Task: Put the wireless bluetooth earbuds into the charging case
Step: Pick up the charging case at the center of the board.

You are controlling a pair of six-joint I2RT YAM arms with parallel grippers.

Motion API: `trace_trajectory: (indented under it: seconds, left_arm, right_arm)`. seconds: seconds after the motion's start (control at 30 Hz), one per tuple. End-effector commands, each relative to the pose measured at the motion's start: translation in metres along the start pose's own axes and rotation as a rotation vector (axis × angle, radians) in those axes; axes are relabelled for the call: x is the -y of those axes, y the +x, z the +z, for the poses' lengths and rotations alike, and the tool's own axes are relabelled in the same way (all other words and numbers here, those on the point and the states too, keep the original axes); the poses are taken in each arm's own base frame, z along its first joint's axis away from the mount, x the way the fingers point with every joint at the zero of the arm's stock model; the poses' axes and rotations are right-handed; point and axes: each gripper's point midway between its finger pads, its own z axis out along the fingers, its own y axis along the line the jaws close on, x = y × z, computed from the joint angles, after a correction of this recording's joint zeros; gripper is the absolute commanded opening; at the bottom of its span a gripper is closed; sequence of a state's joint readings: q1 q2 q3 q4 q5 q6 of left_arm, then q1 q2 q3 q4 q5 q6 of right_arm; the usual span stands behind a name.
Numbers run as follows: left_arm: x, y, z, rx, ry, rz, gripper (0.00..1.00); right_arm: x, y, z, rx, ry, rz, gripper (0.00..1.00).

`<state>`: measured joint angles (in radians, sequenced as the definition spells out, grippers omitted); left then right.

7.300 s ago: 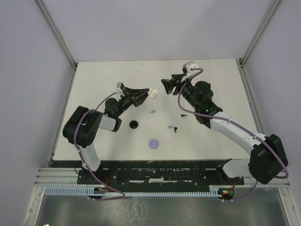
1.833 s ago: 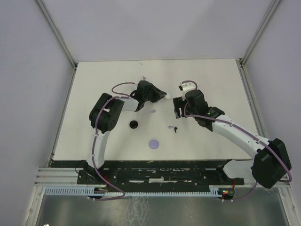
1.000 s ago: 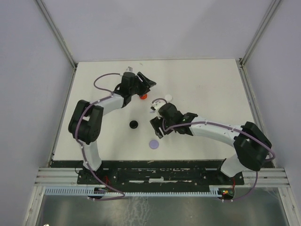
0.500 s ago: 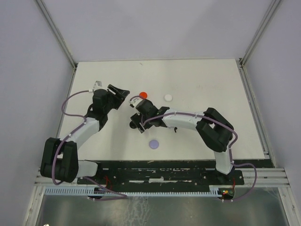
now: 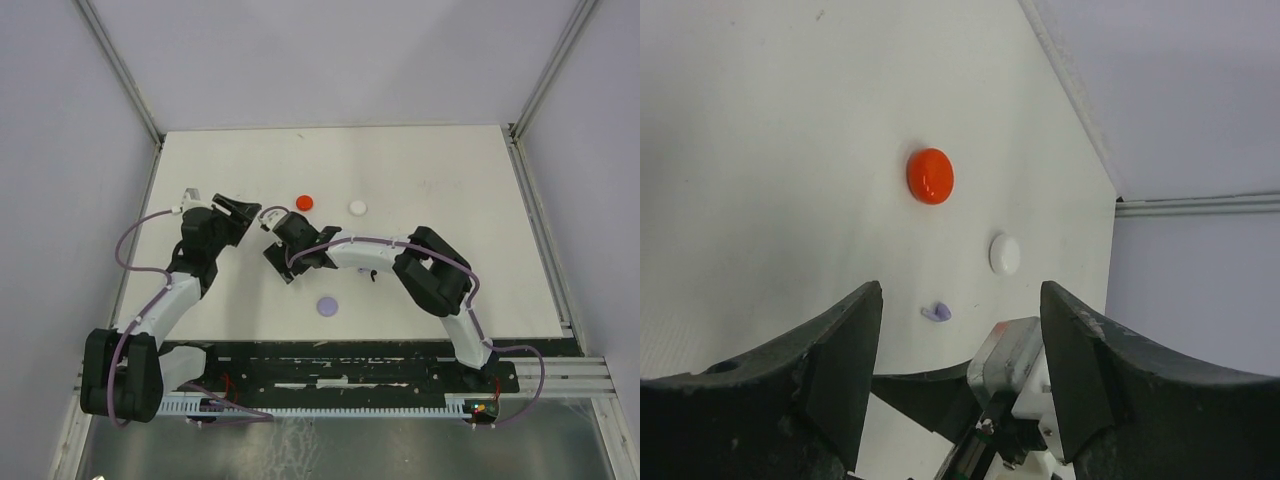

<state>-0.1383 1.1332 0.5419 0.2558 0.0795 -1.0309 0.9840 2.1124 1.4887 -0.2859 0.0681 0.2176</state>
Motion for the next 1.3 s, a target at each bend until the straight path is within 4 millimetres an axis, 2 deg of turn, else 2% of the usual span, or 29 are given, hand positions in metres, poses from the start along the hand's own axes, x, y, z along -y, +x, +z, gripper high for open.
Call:
trace_trajectory:
  seconds: [0.0,0.17,0.3,0.53,0.67,0.8,1.0,1.1,1.27]
  left_arm:
    - [-0.001,-0.002,-0.009,0.0,0.027,-0.023,0.71]
    - [-0.011,-0.003,-0.013,0.003,0.015,-0.034,0.71]
    - [-0.018,-0.001,-0.013,-0.004,0.005,-0.041,0.71]
    - [-0.028,0.007,-0.013,-0.034,-0.001,-0.055,0.7]
    - [-0.026,0.018,-0.012,-0.091,0.035,-0.055,0.71]
    - [-0.02,0.039,-0.006,-0.219,0.099,-0.057,0.71]
    - [-0.005,0.06,-0.007,-0.353,0.232,-0.047,0.7]
    - [0.003,0.066,-0.007,-0.4,0.285,-0.03,0.7]
    - [0.011,0.074,-0.006,-0.466,0.355,-0.021,0.7]
  right_arm:
    - [-0.014,-0.023,0.003,0.043,-0.032,-0.027,0.78]
    - [-0.016,-0.024,0.01,0.033,-0.037,-0.037,0.75]
    - [-0.016,-0.021,0.014,0.027,-0.035,-0.039,0.63]
    - [-0.01,-0.018,0.016,0.049,-0.023,-0.089,0.47]
    - [-0.006,-0.027,0.001,0.164,-0.062,-0.178,0.4]
    - [0.002,-0.039,-0.021,0.244,-0.156,-0.196,0.39]
    - [0.028,-0.056,-0.06,0.305,-0.229,-0.224,0.37]
    - [0.036,-0.058,-0.075,0.304,-0.259,-0.258,0.37]
    - [0.037,-0.055,-0.094,0.277,-0.311,-0.324,0.38]
